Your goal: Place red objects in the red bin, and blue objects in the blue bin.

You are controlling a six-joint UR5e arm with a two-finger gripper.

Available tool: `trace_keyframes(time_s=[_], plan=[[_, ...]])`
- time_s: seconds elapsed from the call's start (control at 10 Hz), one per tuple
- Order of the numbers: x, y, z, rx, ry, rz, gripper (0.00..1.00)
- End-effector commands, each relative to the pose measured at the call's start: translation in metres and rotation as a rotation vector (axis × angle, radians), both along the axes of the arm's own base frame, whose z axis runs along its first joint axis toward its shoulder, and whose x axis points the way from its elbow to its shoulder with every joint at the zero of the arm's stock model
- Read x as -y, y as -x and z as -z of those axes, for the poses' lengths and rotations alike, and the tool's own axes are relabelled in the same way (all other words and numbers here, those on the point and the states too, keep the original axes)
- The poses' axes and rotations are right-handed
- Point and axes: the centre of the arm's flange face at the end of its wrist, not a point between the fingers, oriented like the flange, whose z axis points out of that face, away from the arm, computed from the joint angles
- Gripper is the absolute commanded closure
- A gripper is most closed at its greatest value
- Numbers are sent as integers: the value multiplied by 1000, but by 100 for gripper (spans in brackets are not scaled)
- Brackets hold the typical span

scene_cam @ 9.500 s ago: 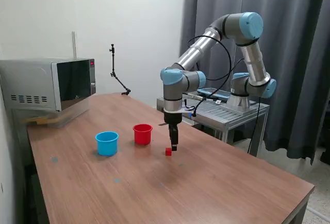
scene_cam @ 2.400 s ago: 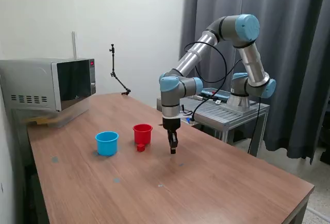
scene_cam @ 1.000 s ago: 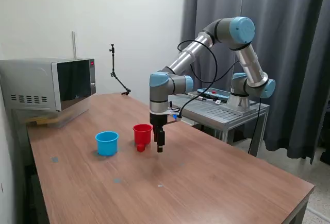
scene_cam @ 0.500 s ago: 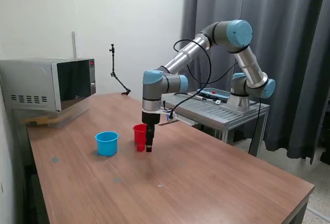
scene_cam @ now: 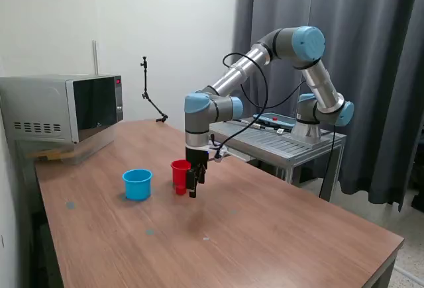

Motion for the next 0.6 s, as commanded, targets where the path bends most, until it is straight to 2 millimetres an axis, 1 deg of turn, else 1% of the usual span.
trace_keyframes(time_s=[0.0,0.1,0.5], plan=[[-1,-3,2,16,-52,92,0],[-4,-2,1,15,-81,117,0],[-5,-3,2,12,-100,223,0]])
